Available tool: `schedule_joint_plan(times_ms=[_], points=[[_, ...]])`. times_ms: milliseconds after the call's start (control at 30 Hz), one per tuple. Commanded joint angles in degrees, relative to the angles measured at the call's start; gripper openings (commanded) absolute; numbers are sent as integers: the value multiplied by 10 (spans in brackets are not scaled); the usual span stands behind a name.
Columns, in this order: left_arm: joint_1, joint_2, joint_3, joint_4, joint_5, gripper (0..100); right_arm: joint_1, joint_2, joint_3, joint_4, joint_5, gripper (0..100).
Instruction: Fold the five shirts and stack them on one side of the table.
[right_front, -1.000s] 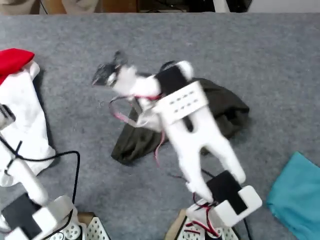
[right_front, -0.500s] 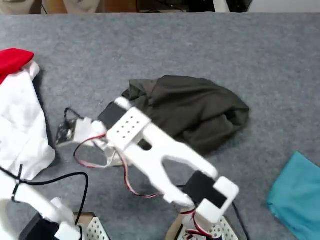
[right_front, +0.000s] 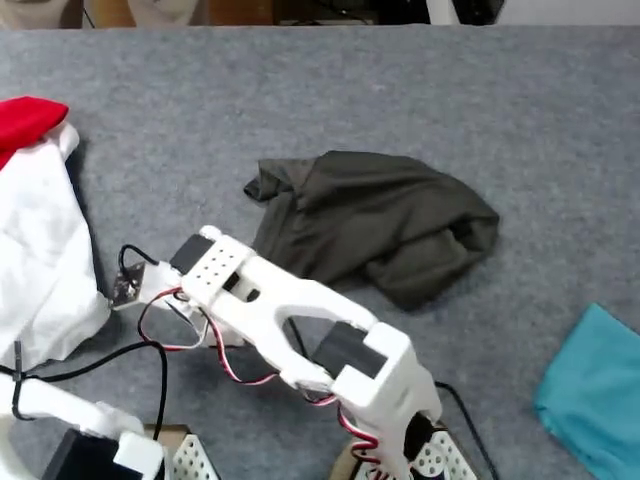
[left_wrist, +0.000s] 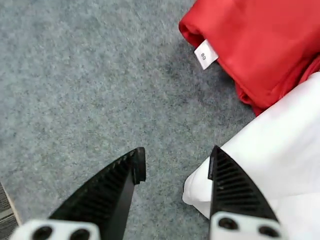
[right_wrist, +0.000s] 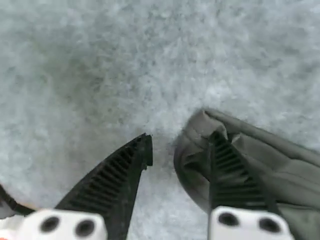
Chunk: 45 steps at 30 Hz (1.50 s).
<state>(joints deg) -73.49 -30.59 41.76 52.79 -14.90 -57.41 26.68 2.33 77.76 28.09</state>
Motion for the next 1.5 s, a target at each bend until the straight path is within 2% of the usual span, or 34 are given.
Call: schedule_joint_plan(times_ms=[0, 133, 367, 500, 733, 867, 1033, 1233, 1367, 1467], points=[[-4, -16, -3, -6, 0, 213, 8, 20, -3, -14, -13, 160], [-4, -16, -4, -6, -2, 213, 26, 22, -15, -10, -13, 2], [-5, -19, -4, -5, -3, 213, 53, 21, -153, 63, -13, 5], [-5, -19, -4, -5, -3, 213, 55, 24, -286, 115, -20, 5], [-5, -17, -3, -5, -3, 212, 120, 22, -585, 246, -33, 5], [-2, -19, 5, -4, -3, 212, 178, 4, -752, 244, -31, 5], [0, -21, 31, -4, -4, 212, 226, -16, -881, 235, -29, 5], [30, -22, 53, -4, -4, 211, 277, -41, -945, 166, -29, 5], [63, -22, 53, -4, -2, 211, 280, -64, -953, 104, -29, 5], [97, -22, 47, 27, -2, 211, 271, -76, -952, 59, -28, 5]])
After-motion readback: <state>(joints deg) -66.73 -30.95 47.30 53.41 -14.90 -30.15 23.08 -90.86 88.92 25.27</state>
